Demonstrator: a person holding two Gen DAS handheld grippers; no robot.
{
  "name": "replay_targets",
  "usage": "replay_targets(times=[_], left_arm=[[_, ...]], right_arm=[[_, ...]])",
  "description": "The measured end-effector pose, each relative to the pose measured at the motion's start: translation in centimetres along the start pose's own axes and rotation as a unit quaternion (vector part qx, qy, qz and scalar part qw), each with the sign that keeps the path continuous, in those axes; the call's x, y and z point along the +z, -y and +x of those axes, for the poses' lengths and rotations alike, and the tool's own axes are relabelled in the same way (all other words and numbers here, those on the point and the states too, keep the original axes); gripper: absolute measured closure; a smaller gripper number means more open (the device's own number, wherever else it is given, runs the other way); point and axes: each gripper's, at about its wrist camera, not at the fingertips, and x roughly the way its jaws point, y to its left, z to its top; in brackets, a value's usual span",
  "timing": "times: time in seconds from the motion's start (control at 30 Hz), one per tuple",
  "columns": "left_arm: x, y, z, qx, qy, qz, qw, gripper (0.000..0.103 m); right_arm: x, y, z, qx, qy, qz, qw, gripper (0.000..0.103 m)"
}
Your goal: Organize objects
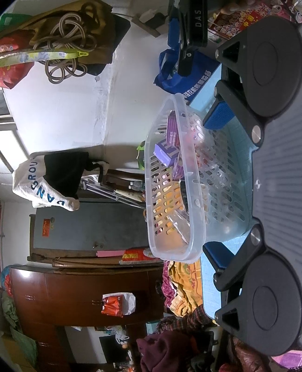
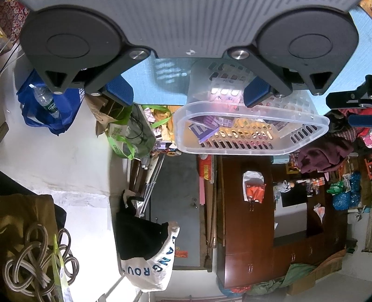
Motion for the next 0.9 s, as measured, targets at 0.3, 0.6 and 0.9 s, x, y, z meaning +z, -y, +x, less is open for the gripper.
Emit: replay_targets(times=[0.3,0.6,0.9], left_arm=[[0.03,-0.03,0.12,0.0,-0.001,-0.001,1.0,0.0],[0.05,-0.07,0.14,0.0,-0.001,-0.001,1.0,0.0],[0.15,0.12,0.45,0.003,-0.003,-0.003,1.0,0.0]], right_arm=[[0.06,0.17,-0.01,0.002,-0.001,0.002,1.0,0.0],[0.08,0.18,-0.03,0.006,-0.002,0.004,1.0,0.0],[0.02,0.2,-0.07,0.007,-0.003,0.005,1.0,0.0]])
